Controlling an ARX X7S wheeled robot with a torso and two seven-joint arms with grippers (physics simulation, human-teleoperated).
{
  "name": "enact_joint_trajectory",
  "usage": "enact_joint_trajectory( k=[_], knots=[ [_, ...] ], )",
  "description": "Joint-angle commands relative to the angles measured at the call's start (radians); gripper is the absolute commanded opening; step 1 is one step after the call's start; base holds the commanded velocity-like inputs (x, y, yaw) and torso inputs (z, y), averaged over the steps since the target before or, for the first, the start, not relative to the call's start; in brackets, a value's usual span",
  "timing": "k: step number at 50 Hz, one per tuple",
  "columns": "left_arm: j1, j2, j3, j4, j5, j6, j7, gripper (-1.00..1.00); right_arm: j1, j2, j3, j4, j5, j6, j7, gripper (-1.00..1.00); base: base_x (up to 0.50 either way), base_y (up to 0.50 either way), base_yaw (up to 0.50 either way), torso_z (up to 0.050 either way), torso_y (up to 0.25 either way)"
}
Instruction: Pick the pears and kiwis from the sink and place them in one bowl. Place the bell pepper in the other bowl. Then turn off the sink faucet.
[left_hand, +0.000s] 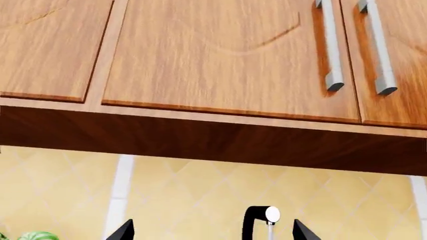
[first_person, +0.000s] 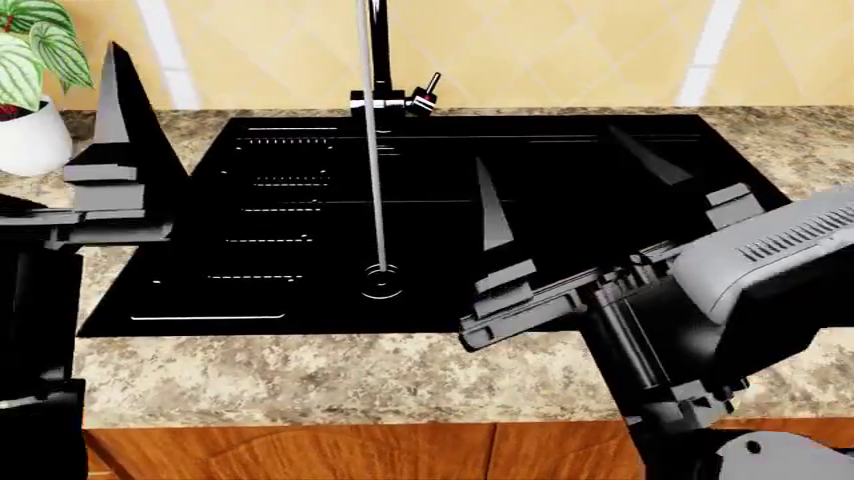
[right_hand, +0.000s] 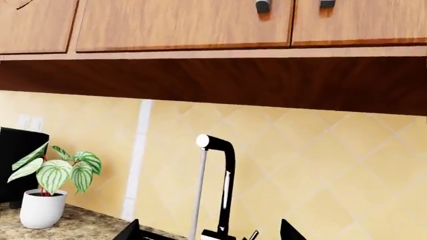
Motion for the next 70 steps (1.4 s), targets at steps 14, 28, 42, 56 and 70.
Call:
enact_joint_trajectory(
  k=[14, 28, 42, 56, 70],
  knots=[
    [-0.694, 0.262, 0.319, -1.142, 0.083, -0.221, 0.172, 1.0, 0.533, -0.416, -0.021, 1.413, 0.117, 0.142, -0.474, 1.0, 0.0, 0.0, 0.0, 0.0, 0.0],
    [-0.72, 0.286, 0.322, -1.265, 0.1, -0.215, 0.16, 1.0, 0.599, -0.545, -0.165, 1.749, -0.038, 0.101, -0.621, 1.0, 0.22, 0.0, 0.0, 0.0, 0.0],
    [-0.744, 0.285, 0.261, -1.427, 0.134, -0.154, 0.074, 1.0, 0.558, -0.511, -0.166, 1.633, -0.044, 0.066, -0.601, 1.0, 0.5, 0.01, 0.0, 0.0, 0.001],
    [-0.722, 0.28, 0.268, -1.392, 0.118, -0.15, 0.102, 1.0, 0.543, -0.512, -0.171, 1.64, -0.044, 0.074, -0.591, 1.0, 0.5, 0.26, 0.0, 0.0, 0.001],
    [-0.709, 0.274, 0.272, -1.374, 0.113, -0.143, 0.113, 1.0, 0.488, -0.437, -0.12, 1.559, -0.013, 0.073, -0.494, 1.0, 0.36, 0.08, 0.0, 0.0, 0.001]
  ],
)
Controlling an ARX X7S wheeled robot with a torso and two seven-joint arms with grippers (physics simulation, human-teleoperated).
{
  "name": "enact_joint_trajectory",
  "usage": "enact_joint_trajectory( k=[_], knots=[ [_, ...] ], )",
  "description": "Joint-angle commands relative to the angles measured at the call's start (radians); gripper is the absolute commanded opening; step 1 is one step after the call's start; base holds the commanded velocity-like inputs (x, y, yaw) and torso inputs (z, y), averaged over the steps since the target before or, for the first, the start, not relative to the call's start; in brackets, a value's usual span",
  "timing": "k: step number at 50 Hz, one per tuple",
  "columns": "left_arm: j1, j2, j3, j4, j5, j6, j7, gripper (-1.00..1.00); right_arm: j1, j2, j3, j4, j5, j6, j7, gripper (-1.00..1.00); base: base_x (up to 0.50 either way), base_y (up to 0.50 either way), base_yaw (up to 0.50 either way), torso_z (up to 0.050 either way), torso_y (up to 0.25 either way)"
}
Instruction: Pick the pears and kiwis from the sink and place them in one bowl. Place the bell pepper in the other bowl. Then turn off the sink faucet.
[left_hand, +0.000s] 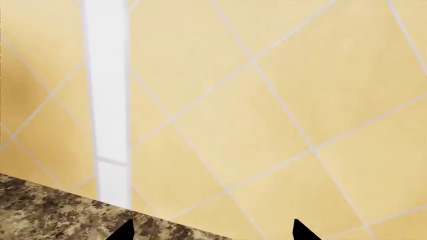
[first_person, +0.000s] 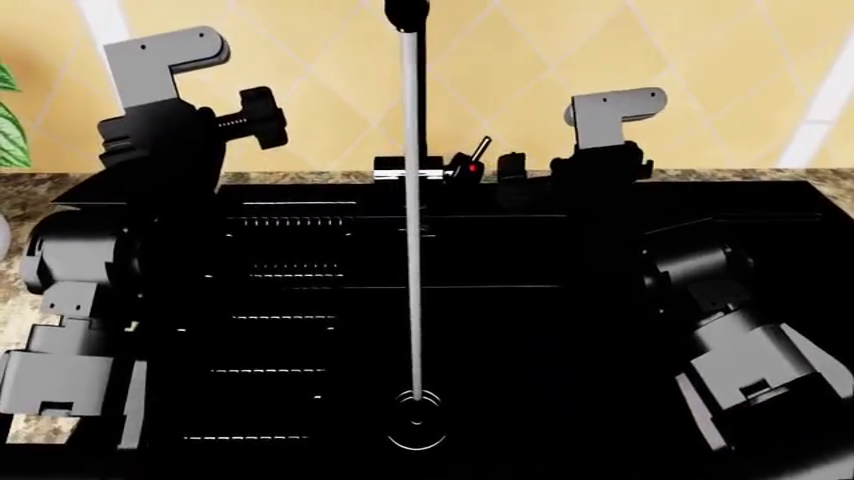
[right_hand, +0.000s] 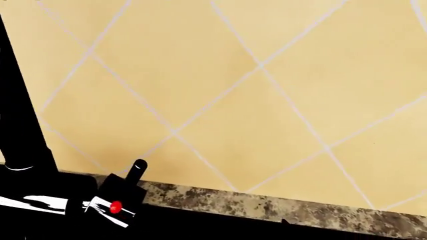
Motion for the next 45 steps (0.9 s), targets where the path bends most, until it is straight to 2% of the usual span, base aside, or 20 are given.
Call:
enact_joint_trajectory(
  k=[1, 6, 9, 13, 21, 30, 34, 45],
  knots=[
    [0.012, 0.001, -0.004, 0.005, 0.003, 0.016, 0.01, 1.0, -0.014, 0.034, 0.014, -0.066, 0.026, 0.044, 0.052, 1.0, 0.5, -0.08, 0.0, 0.0, 0.0],
    [0.014, -0.001, -0.005, -0.001, 0.004, 0.024, 0.013, 1.0, -0.013, 0.023, 0.002, -0.051, 0.01, 0.025, 0.037, 1.0, 0.5, -0.05, 0.0, 0.0, 0.0],
    [0.041, -0.008, -0.002, 0.048, 0.0, 0.054, 0.036, 1.0, 0.001, 0.003, -0.01, -0.003, 0.008, 0.043, 0.01, 1.0, 0.0, 0.0, 0.0, 0.0, 0.0],
    [0.058, -0.025, 0.013, 0.125, -0.039, 0.02, 0.091, 1.0, 0.026, -0.03, -0.029, 0.075, 0.0, 0.038, -0.064, 1.0, 0.0, 0.0, 0.0, 0.0, 0.0],
    [0.036, -0.036, 0.034, 0.156, -0.062, -0.021, 0.134, 1.0, 0.056, -0.079, -0.031, 0.223, -0.021, -0.008, -0.11, 1.0, 0.0, 0.0, 0.0, 0.0, -0.01],
    [0.038, -0.043, 0.053, 0.16, -0.05, -0.021, 0.14, 1.0, 0.087, -0.12, -0.037, 0.345, -0.067, -0.127, -0.135, 1.0, 0.0, 0.0, 0.0, 0.0, -0.248],
    [0.041, -0.043, 0.05, 0.164, -0.056, -0.019, 0.145, 1.0, 0.145, -0.19, -0.041, 0.537, -0.097, -0.223, -0.206, 1.0, 0.0, 0.0, 0.0, 0.0, -0.25],
    [0.052, -0.042, 0.018, 0.154, -0.073, 0.007, 0.139, 1.0, 0.19, -0.188, 0.066, 0.553, -0.234, -0.241, -0.148, 1.0, 0.0, 0.0, 0.0, 0.0, 0.0]
  ],
)
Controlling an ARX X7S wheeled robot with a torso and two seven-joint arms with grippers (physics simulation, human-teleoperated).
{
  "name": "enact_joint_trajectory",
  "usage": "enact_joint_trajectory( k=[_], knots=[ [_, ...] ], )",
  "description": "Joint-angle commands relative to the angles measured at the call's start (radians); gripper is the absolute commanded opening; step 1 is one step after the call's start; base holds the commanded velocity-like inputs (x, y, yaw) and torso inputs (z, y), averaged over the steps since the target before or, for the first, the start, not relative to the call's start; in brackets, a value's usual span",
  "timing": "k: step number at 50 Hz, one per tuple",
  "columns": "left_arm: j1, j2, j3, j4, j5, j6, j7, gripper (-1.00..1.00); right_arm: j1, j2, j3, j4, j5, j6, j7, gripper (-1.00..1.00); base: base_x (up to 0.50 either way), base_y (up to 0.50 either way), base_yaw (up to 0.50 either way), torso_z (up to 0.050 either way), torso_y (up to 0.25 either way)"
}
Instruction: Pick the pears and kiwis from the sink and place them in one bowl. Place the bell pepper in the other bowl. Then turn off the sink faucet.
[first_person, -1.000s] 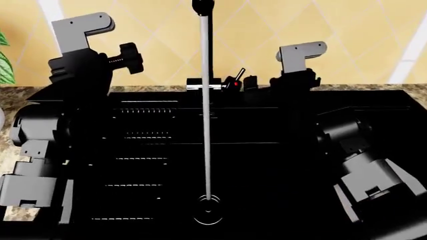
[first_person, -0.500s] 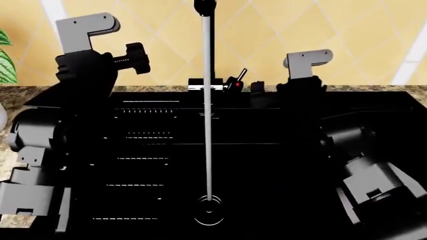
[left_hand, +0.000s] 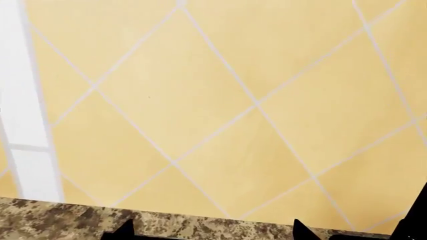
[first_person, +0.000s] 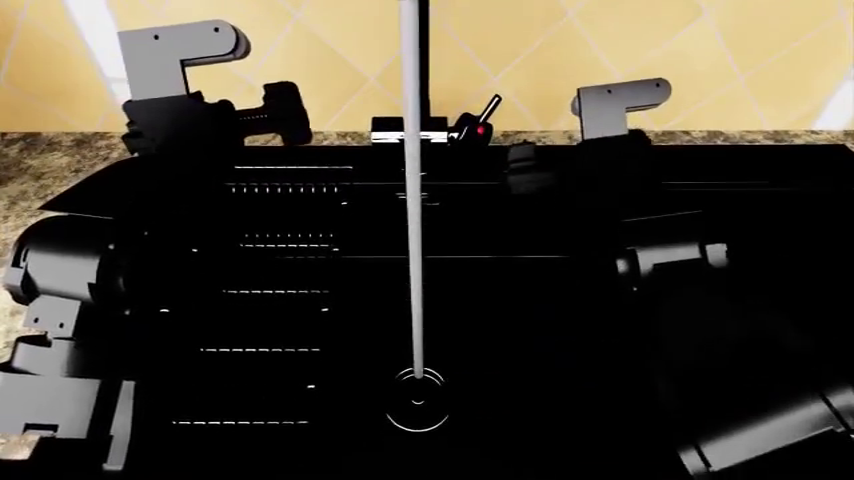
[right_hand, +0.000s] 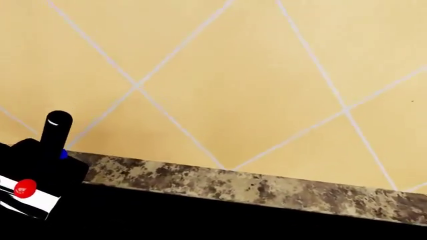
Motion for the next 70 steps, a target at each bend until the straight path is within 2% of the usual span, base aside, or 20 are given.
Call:
enact_joint_trajectory(
  k=[1, 19, 26, 39, 44, 54, 59, 70],
  knots=[
    [0.011, -0.002, -0.023, 0.004, -0.008, 0.02, 0.009, 1.0, 0.069, -0.043, 0.077, 0.085, -0.126, -0.001, 0.009, 1.0, 0.0, 0.0, 0.0, 0.0, 0.0],
    [0.012, -0.015, -0.002, -0.028, 0.01, 0.06, 0.058, 1.0, 0.028, -0.125, 0.441, 0.086, -0.59, 0.056, -0.103, 1.0, 0.0, 0.0, 0.0, 0.0, -0.024],
    [0.021, -0.012, -0.008, -0.027, 0.003, 0.076, 0.067, 1.0, 0.036, -0.137, 0.492, 0.086, -0.653, 0.046, -0.102, 1.0, 0.0, 0.0, 0.0, 0.0, -0.107],
    [0.034, -0.02, -0.016, -0.003, -0.011, 0.073, 0.066, 1.0, 0.049, -0.142, 0.499, 0.086, -0.683, 0.011, -0.027, 1.0, 0.0, 0.0, 0.0, 0.0, 0.0],
    [0.039, -0.021, -0.019, -0.004, -0.014, 0.083, 0.073, 1.0, 0.04, -0.152, 0.484, 0.086, -0.656, -0.004, -0.042, 1.0, 0.0, 0.0, 0.0, 0.0, 0.0],
    [0.048, -0.027, -0.028, 0.0, -0.022, 0.1, 0.084, 1.0, 0.032, -0.153, 0.433, 0.086, -0.38, -0.087, -0.159, 1.0, 0.0, 0.0, 0.0, 0.0, 0.0],
    [0.051, -0.029, -0.03, -0.002, -0.023, 0.107, 0.089, 1.0, 0.029, -0.153, 0.378, 0.086, -0.302, -0.096, -0.173, 1.0, 0.0, 0.0, 0.0, 0.0, 0.0],
    [0.062, -0.035, -0.038, 0.006, -0.03, 0.106, 0.08, 1.0, 0.03, -0.153, 0.117, 0.086, -0.021, -0.116, -0.196, 1.0, 0.0, 0.0, 0.0, 0.0, 0.0]
  ],
)
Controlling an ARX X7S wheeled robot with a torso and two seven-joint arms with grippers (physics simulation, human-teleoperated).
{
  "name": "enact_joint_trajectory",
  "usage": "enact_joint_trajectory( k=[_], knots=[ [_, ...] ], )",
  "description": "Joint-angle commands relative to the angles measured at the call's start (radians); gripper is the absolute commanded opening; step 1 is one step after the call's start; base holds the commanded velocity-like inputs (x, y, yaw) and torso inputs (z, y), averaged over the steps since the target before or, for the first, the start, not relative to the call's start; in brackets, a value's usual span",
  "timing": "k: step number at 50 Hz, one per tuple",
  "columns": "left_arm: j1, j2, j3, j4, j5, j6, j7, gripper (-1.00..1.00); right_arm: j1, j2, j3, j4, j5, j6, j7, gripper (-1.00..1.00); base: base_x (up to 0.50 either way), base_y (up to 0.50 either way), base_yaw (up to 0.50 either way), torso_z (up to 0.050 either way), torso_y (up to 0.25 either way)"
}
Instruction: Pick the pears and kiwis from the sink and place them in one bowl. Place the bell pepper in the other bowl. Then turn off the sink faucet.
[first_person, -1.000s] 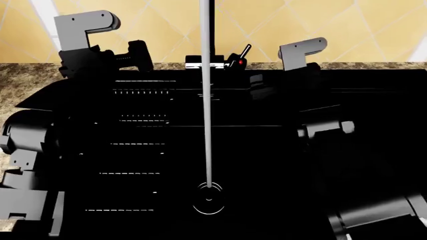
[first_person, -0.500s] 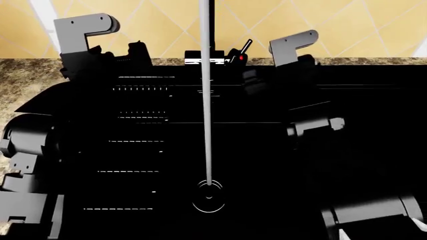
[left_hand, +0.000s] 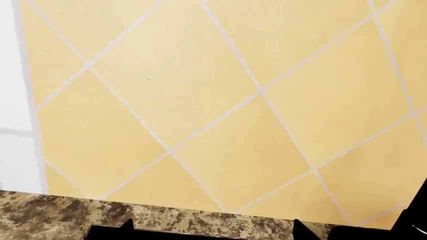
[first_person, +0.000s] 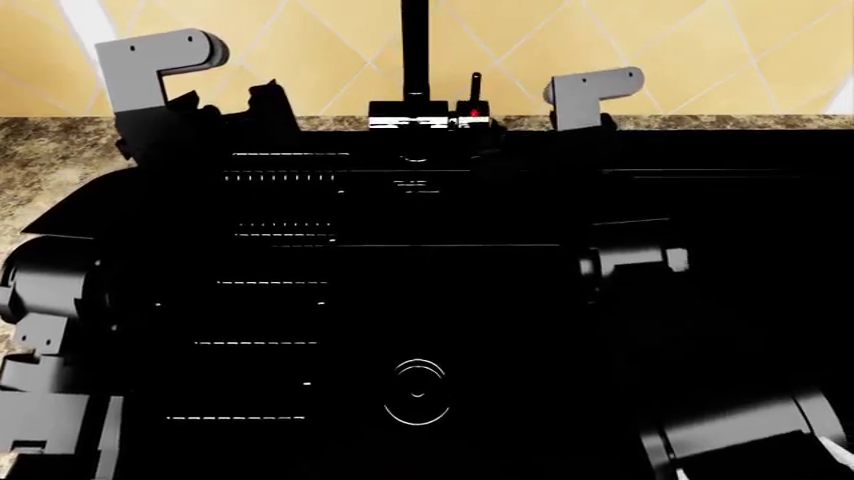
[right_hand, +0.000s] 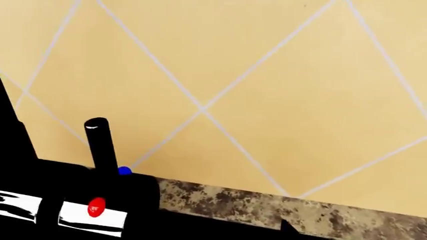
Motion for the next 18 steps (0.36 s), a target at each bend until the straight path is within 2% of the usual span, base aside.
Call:
enact_joint_trajectory(
  k=[1, 4, 7, 18],
  knots=[
    [0.015, -0.001, -0.015, 0.003, 0.0, 0.016, 0.001, 1.0, 0.03, -0.041, -0.27, 0.0, 0.331, 0.021, -0.066, 1.0, 0.0, 0.0, 0.0, 0.0, 0.0],
    [0.016, -0.002, -0.015, 0.005, -0.001, 0.016, 0.0, 1.0, 0.031, -0.041, -0.349, 0.0, 0.409, 0.015, -0.066, 1.0, 0.0, 0.0, 0.0, 0.0, 0.0],
    [0.016, -0.002, -0.015, 0.013, -0.004, 0.01, -0.005, 1.0, 0.032, -0.041, -0.37, 0.0, 0.432, 0.013, -0.069, 1.0, 0.0, 0.0, 0.0, 0.0, 0.0],
    [0.016, 0.008, -0.008, 0.011, -0.005, 0.012, -0.004, 1.0, 0.041, -0.041, -0.335, 0.0, 0.4, 0.015, -0.079, 1.0, 0.0, 0.0, 0.01, 0.0, 0.002]
  ],
)
